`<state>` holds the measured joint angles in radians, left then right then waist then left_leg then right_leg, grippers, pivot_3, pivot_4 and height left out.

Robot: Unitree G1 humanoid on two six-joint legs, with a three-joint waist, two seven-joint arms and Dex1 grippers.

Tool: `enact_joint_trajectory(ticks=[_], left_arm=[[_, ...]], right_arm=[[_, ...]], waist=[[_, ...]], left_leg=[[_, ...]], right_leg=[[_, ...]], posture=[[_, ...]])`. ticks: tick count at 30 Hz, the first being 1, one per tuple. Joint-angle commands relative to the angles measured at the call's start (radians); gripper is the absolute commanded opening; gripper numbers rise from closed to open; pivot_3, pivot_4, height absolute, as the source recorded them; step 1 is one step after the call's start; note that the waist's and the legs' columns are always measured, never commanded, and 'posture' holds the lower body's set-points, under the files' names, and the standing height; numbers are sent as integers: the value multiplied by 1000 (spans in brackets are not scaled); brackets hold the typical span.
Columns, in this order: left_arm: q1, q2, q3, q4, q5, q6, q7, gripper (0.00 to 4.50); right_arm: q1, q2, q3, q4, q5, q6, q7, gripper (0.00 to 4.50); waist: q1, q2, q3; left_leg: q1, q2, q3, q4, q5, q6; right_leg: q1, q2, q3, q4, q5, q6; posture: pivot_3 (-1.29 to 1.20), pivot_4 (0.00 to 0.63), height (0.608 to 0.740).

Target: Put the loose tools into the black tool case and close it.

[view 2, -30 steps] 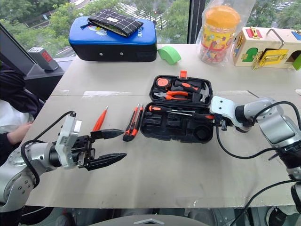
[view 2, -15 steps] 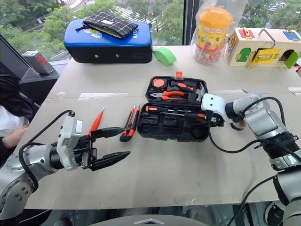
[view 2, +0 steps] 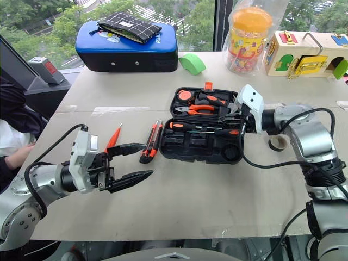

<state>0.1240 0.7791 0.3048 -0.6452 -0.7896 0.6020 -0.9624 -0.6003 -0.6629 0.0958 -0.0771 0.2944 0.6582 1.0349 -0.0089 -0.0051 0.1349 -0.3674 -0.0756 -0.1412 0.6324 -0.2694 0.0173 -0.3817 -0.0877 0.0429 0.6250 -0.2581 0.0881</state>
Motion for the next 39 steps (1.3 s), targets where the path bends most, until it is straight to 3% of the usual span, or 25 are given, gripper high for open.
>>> enact_joint_trajectory(ticks=[1, 7, 11, 20, 29, 35, 39], left_arm=[[11, 0, 12, -5, -11, -16, 4, 4229], [19, -12, -5, 16, 13, -35, 11, 4229], [14, -10, -9, 28, 20, -44, 7, 4229], [37, -13, -5, 30, 28, -69, 4, 4229], [49, -35, -26, 47, 50, -95, 8, 4229], [45, -77, -6, 103, 65, -91, 80, 4229], [44, -128, 69, 147, 51, -54, 225, 4229]], right_arm=[[39, 26, -20, -9, -45, -31, -114, 94], [144, 98, 125, 77, -178, -115, -212, 94], [125, 155, 147, 107, -200, -140, -228, 94], [107, 222, 134, 46, -174, -102, -226, 94], [77, 180, 51, -58, -89, 13, -219, 94], [138, 136, 229, 22, -241, -74, -233, 94], [173, 123, 176, -9, -212, -124, -236, 94]], waist=[[0, 0, 0], [-5, -1, -3], [-12, -6, -6], [-10, -4, -5], [-5, -1, -4], [-5, -1, -4], [-5, -5, -7]], left_leg=[[0, 0, 0, 0, 0, 0], [2, 0, 1, -1, 1, -1], [6, 1, 2, -1, -2, 2], [5, 6, 3, -1, 0, -3], [1, 10, 5, -2, -2, -6], [2, 10, 5, -2, -3, -5], [4, 10, 5, -2, -3, -5]], right_leg=[[0, 0, 0, 0, 0, 0], [0, 0, 1, 0, 0, 0], [3, 2, 2, 1, 0, -1], [0, 8, 3, 1, 1, -2], [-5, 9, 3, 1, 1, -4], [-5, 9, 3, 1, 1, -4], [-3, 9, 3, 1, 1, -4]], posture=[[0, 150, 740], [0, 150, 740], [0, 150, 740], [0, 150, 740], [0, 150, 740], [0, 150, 740], [0, 150, 740]])
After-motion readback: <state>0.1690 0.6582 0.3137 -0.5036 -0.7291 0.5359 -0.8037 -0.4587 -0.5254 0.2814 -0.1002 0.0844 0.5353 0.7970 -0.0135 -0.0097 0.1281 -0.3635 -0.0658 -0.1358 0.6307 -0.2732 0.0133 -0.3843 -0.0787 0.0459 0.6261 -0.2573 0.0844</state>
